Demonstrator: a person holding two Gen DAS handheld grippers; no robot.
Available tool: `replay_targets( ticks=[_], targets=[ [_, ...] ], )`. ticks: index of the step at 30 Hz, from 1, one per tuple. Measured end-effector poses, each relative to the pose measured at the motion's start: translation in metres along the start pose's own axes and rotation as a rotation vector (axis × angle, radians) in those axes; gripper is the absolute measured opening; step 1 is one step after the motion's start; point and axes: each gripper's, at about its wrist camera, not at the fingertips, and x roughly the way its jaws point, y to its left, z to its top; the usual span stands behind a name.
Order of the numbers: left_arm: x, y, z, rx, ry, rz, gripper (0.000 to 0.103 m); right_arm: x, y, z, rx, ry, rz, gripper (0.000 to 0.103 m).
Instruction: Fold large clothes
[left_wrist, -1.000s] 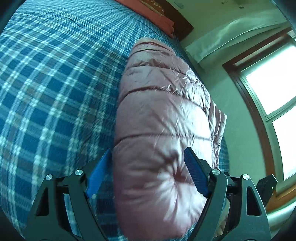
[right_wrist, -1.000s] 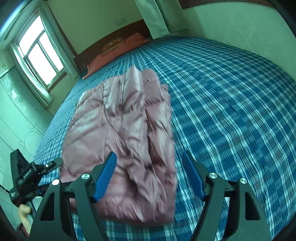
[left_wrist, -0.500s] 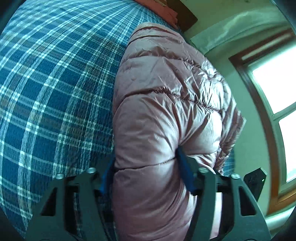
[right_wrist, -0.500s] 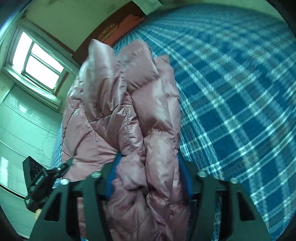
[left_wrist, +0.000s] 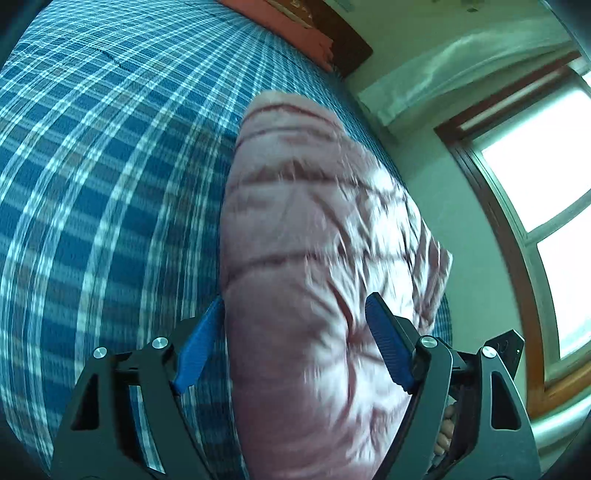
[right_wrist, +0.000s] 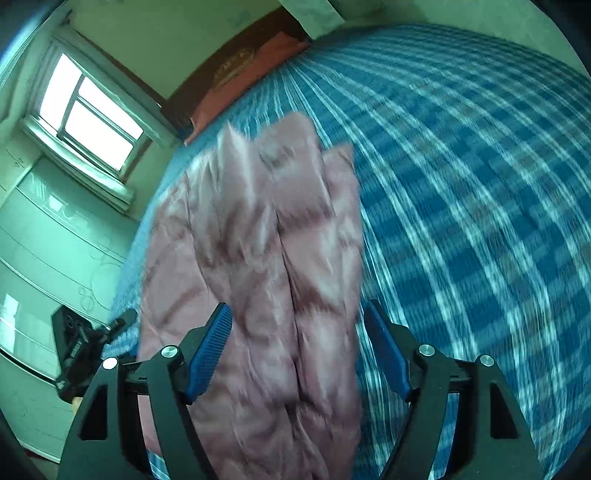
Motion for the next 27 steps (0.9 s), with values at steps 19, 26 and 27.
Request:
replay_targets(
  ticks=[19, 26, 27],
  targets=[
    [0.059, 0.017, 0.028, -0.121, 0.073, 0.000, 0.077, 0.091, -0.020, 0.054, 0.070, 0.086, 0.147, 0.074],
    [0.066, 0.010, 0.029, -0.080, 0.076, 0.020, 0.050, 0.101, -0.017, 0.046, 0.078, 0.092, 0.203, 0.045],
    [0.065, 0.009, 0.028, -0.075, 0.072, 0.025, 0.048, 0.094, -0.015, 0.038, 0.079, 0.089, 0.214, 0.041]
  ],
)
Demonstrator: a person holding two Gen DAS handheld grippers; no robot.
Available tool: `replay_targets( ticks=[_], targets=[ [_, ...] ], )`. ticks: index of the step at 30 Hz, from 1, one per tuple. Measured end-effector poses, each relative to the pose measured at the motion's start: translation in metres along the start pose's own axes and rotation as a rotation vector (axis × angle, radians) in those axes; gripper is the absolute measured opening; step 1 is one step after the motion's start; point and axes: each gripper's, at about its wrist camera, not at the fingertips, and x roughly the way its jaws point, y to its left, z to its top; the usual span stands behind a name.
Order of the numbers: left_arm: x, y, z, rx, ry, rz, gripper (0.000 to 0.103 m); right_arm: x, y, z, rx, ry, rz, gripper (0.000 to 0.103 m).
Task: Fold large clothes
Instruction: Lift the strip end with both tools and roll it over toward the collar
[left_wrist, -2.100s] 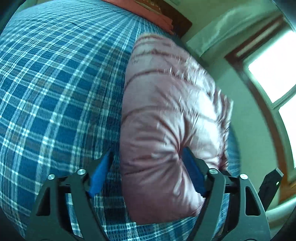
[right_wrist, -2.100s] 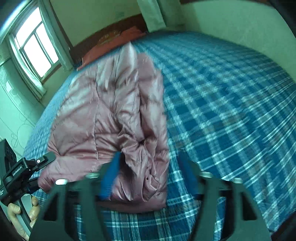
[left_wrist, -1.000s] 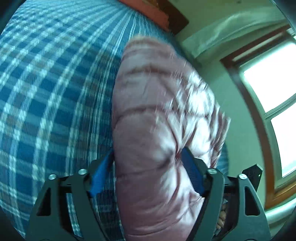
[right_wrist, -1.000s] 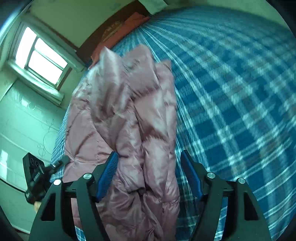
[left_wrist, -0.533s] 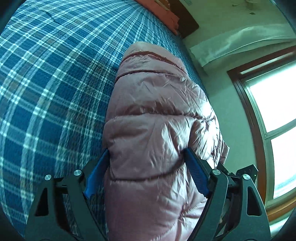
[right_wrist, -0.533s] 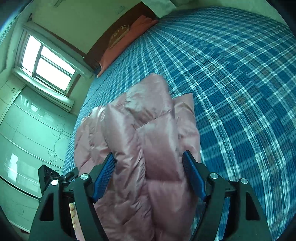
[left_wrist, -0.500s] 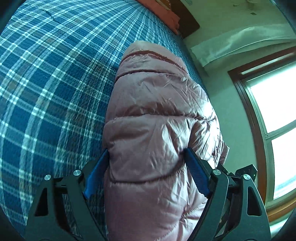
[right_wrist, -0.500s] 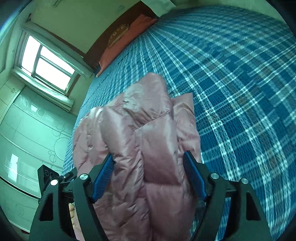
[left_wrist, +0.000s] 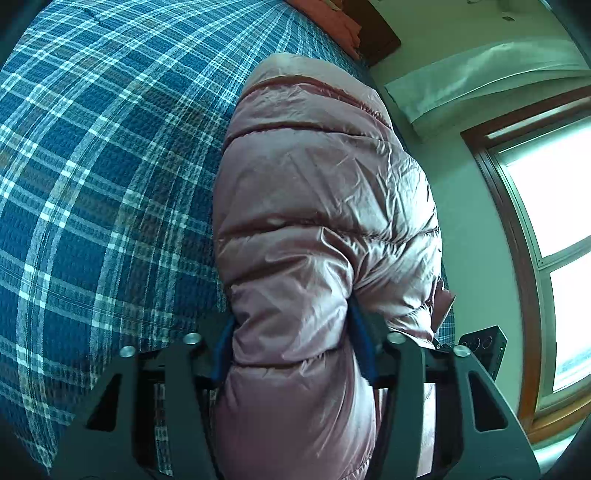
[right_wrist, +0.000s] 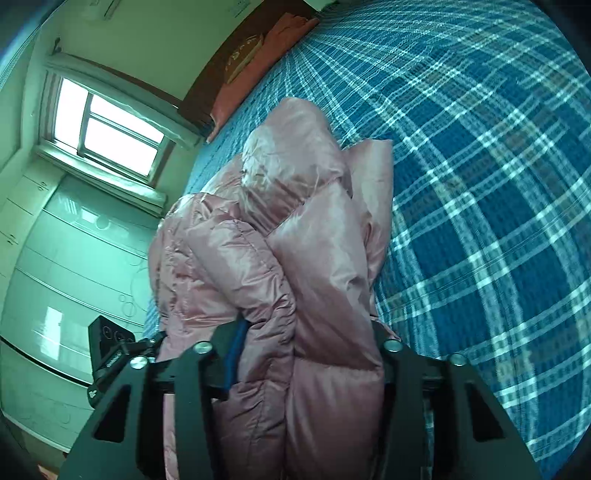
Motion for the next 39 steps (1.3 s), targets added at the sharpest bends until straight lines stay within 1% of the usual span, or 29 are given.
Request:
replay_targets(
  ticks=[4, 8, 10, 14, 18, 22, 26, 29, 33, 36, 39],
  targets=[
    [-0.001, -0.010, -0.003, 0.023, -0.014, 0.016, 0.042, -0.006, 0.005, -0.011, 0.001, -0.012, 0.025, 0.033],
    [-0.004, -0.018, -0.005, 0.051, -0.032, 0.029, 0.036, -0.013, 0.009, -0.021, -0.004, -0.032, 0.036, 0.030],
    [-0.005, -0.024, -0.008, 0.055, -0.038, 0.028, 0.034, -0.008, 0.005, -0.012, -0.003, -0.040, 0.040, 0.028],
    [-0.013, -0.025, -0.008, 0.059, -0.050, 0.018, 0.029, -0.017, 0.013, -0.017, -0.011, -0.061, 0.054, 0.026],
    [-0.030, -0.021, -0.004, 0.056, -0.069, 0.005, 0.027, -0.014, 0.024, -0.019, -0.018, -0.066, 0.078, 0.025],
    [-0.054, -0.007, 0.006, 0.052, -0.102, -0.003, 0.026, -0.003, 0.040, -0.019, -0.022, -0.067, 0.129, 0.024],
    [-0.076, 0.005, 0.024, 0.053, -0.143, 0.017, 0.026, 0.026, 0.070, -0.011, -0.041, -0.050, 0.172, 0.024],
    [-0.095, 0.021, 0.047, 0.043, -0.181, 0.041, 0.026, 0.049, 0.089, -0.005, -0.053, -0.037, 0.202, 0.024],
    [-0.113, 0.037, 0.076, 0.058, -0.227, 0.081, 0.026, 0.094, 0.112, 0.008, -0.043, -0.011, 0.240, 0.024],
    [-0.119, 0.051, 0.098, 0.064, -0.248, 0.106, 0.026, 0.122, 0.126, 0.014, -0.044, 0.003, 0.255, 0.023],
    [-0.114, 0.064, 0.117, 0.060, -0.247, 0.133, 0.026, 0.145, 0.132, 0.023, -0.044, 0.020, 0.249, 0.023]
  ],
)
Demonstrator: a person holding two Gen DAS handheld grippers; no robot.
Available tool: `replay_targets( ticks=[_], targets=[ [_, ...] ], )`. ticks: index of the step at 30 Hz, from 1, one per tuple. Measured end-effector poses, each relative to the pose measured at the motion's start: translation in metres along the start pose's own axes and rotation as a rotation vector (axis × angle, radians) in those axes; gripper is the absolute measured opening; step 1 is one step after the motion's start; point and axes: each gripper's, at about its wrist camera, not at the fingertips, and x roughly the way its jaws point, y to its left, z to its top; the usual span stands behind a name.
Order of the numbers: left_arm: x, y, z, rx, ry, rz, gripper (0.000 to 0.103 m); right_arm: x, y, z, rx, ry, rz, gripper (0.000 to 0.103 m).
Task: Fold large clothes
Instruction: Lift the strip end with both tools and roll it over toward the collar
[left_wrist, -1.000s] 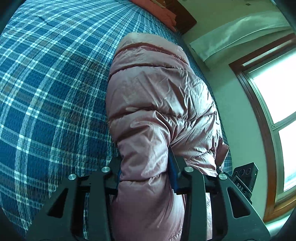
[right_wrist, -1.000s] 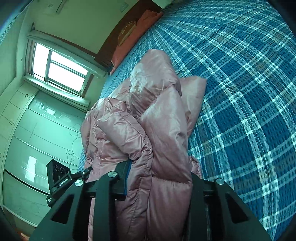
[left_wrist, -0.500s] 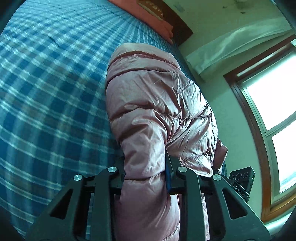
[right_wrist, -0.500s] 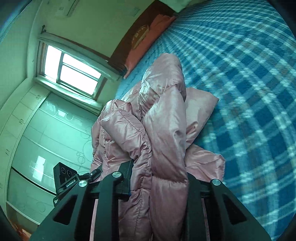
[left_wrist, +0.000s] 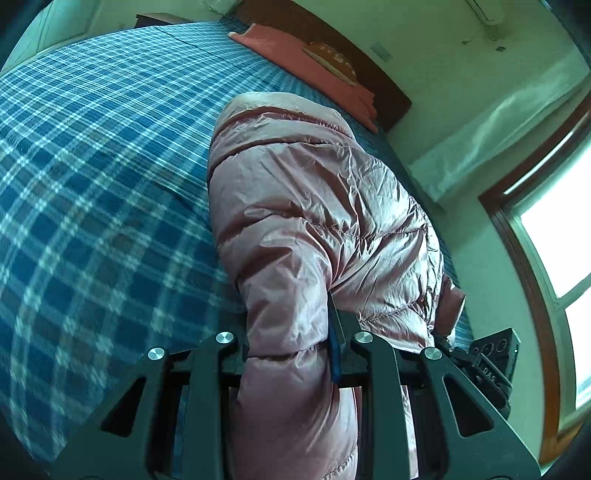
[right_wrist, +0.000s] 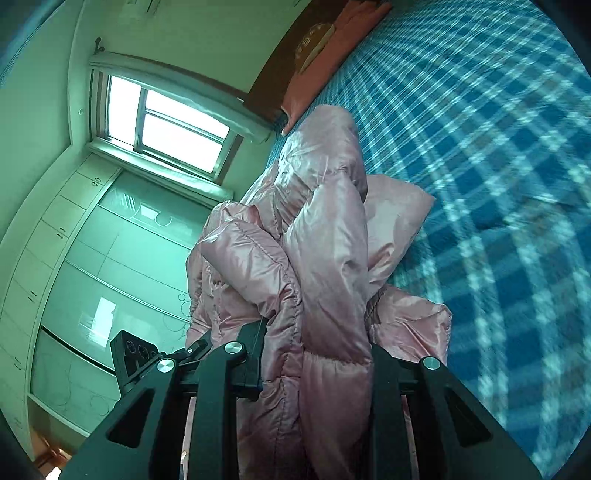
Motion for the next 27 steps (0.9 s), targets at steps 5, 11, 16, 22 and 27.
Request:
replay_targets(
  ticks=[5, 11, 16, 22, 27],
  targets=[
    [0.026, 0.021, 0.009, -0.016, 0.045, 0.031, 0.026, 0.017, -0.012, 0.001, 0.017, 0.033, -0.044, 0.023],
    [0.025, 0.030, 0.010, -0.012, 0.047, -0.005, 0.030, 0.013, -0.009, 0.000, -0.007, 0.046, -0.066, 0.028],
    [0.006, 0.036, 0.002, -0.028, 0.021, -0.025, 0.058, 0.002, 0.002, -0.002, -0.076, 0.017, -0.170, 0.074],
    [0.003, 0.044, -0.008, -0.022, 0.051, -0.067, 0.071, 0.005, -0.018, -0.004, 0.026, 0.055, -0.100, 0.076],
    [0.016, 0.044, 0.005, -0.070, 0.091, -0.113, 0.071, 0.020, -0.013, 0.020, 0.047, 0.044, -0.060, 0.076]
  ],
)
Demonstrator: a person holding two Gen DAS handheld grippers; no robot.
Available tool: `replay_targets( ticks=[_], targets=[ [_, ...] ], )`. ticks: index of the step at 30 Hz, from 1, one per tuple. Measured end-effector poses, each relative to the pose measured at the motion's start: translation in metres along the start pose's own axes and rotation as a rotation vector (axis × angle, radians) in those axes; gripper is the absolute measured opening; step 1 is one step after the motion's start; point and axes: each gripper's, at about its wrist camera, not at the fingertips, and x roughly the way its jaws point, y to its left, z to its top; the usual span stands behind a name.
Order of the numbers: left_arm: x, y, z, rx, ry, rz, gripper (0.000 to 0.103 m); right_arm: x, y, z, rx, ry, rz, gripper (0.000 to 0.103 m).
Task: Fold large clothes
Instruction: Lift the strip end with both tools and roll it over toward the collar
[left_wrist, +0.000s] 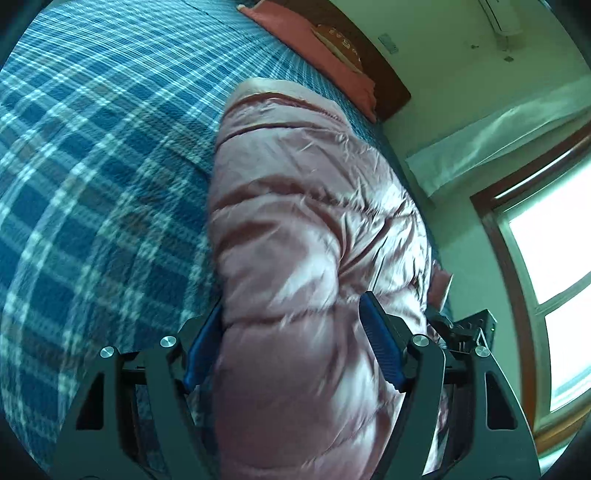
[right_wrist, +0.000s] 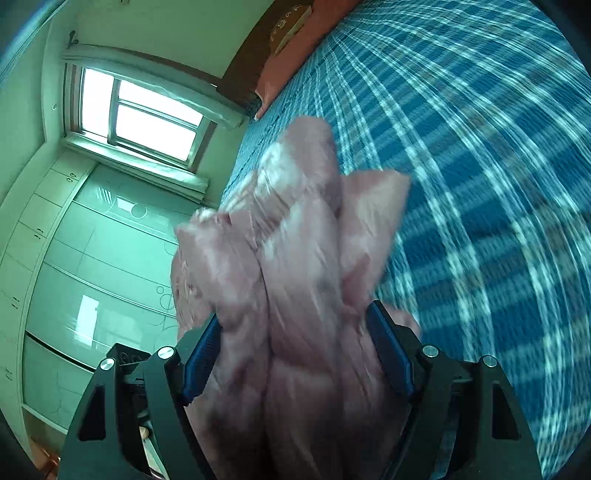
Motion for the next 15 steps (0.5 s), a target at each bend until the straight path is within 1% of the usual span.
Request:
replay_targets(
  ticks=[2, 5, 6, 7, 8, 9, 10, 12, 14, 15],
  targets=[
    [0.004, -0.003, 0.009, 0.012, -0.005, 0.014, 0.071, 0.003, -0.002, 0.011, 0.034, -0.015, 0.018, 0.076],
    [0.013, -0.001, 0.017, 0.002, 0.007, 0.036, 0.071, 0.010, -0.011, 0.018, 0.096, -0.010, 0.035, 0.076],
    [0.015, 0.000, 0.018, -0.001, 0.010, 0.052, 0.068, 0.013, -0.016, 0.019, 0.115, -0.004, 0.042, 0.074],
    [0.019, 0.003, 0.018, -0.007, 0.017, 0.065, 0.063, 0.016, -0.020, 0.018, 0.123, -0.001, 0.035, 0.061],
    [0.022, 0.007, 0.018, -0.022, 0.029, 0.061, 0.054, 0.021, -0.024, 0.017, 0.134, 0.018, 0.026, 0.053],
    [0.025, 0.010, 0.018, -0.040, 0.038, 0.059, 0.047, 0.024, -0.028, 0.016, 0.143, 0.027, 0.025, 0.041],
    [0.027, 0.012, 0.017, -0.049, 0.044, 0.063, 0.045, 0.028, -0.029, 0.015, 0.145, 0.033, 0.017, 0.035],
    [0.030, 0.014, 0.016, -0.048, 0.054, 0.076, 0.043, 0.032, -0.028, 0.015, 0.142, 0.033, 0.002, 0.034],
    [0.030, 0.016, 0.017, -0.058, 0.062, 0.066, 0.044, 0.031, -0.026, 0.014, 0.139, 0.034, -0.001, 0.034],
    [0.028, 0.016, 0.017, -0.059, 0.062, 0.059, 0.050, 0.031, -0.024, 0.015, 0.139, 0.034, -0.002, 0.035]
  ],
)
